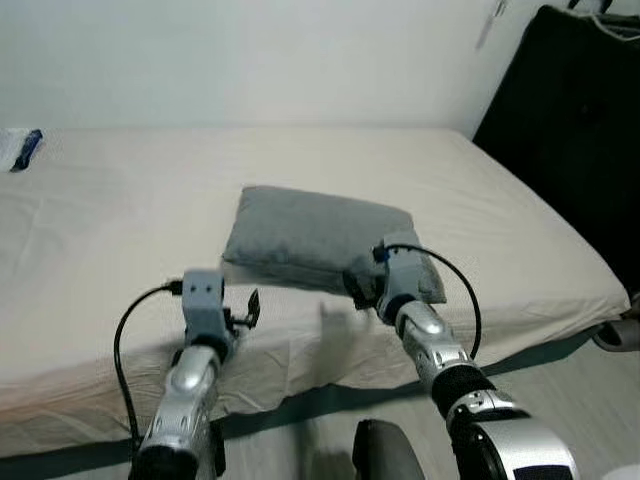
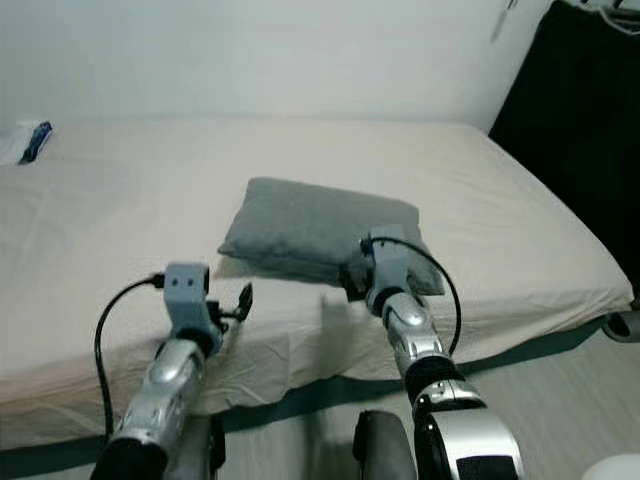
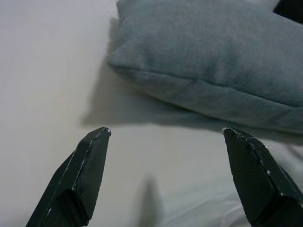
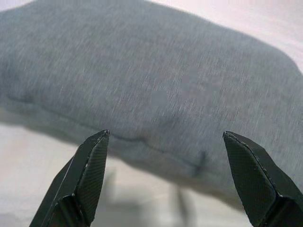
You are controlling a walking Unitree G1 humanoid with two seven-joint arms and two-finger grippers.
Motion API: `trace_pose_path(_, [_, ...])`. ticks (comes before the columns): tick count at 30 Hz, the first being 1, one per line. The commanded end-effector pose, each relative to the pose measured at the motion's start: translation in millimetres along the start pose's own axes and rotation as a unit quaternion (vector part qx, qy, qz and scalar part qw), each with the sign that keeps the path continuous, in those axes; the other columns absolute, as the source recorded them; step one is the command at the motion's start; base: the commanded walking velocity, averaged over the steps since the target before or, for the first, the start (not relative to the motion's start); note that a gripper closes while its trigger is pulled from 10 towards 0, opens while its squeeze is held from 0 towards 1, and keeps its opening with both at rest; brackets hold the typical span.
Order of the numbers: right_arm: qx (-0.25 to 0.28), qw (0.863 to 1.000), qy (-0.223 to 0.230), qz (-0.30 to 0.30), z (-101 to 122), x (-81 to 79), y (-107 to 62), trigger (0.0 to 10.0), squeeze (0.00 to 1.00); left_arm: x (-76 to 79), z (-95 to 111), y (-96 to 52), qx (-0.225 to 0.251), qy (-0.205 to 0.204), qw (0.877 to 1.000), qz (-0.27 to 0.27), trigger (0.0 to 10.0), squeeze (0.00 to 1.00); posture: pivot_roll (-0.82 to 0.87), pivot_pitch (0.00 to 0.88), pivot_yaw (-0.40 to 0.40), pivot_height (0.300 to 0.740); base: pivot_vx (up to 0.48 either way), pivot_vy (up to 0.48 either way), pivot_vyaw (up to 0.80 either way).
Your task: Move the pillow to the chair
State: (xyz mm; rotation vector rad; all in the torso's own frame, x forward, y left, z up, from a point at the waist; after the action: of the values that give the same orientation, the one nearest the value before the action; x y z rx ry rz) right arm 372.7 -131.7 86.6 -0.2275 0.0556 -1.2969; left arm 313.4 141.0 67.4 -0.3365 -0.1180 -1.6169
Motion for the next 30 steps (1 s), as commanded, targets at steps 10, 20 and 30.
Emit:
trace_pose_path(10, [0.037,0.999,0.0,0.007,17.2,5.2,3.3,10.0,0.0,-0.7,7.9,21.5,-0.024,-0.119,0.993,0.014,10.0,0.0,0.04,0.121,-0.126,0.535,0.0,0.0,0.0])
trace_pose_path(20, [0.06,0.998,0.009,0.033,23.8,-5.5,4.9,10.0,0.0,29.1,14.1,38.9,-0.03,-0.257,0.966,-0.021,10.0,1.0,0.02,0.151,-0.1,0.535,0.0,0.0,0.0])
trace_pose_path(30, [0.063,0.997,0.016,0.037,19.2,-8.7,2.7,10.0,0.0,55.8,34.4,45.5,-0.002,-0.383,0.917,-0.114,10.0,1.0,0.02,0.169,-0.077,0.535,0.0,0.0,0.0])
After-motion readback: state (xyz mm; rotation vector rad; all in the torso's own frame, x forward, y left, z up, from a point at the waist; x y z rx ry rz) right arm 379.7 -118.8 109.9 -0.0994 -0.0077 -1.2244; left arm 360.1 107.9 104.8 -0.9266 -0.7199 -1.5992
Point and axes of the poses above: a point about 5 cm out from each wrist's last joint towards the gripper, its own y axis pointing out of the wrist towards the gripper, its own z axis along the axis of the wrist's last joint, x = y × z, the point moved 1 cm from there along y, pointing out of the wrist towards the gripper, and after that the axes turned 6 degrees about -y, right-handed, at the moved point
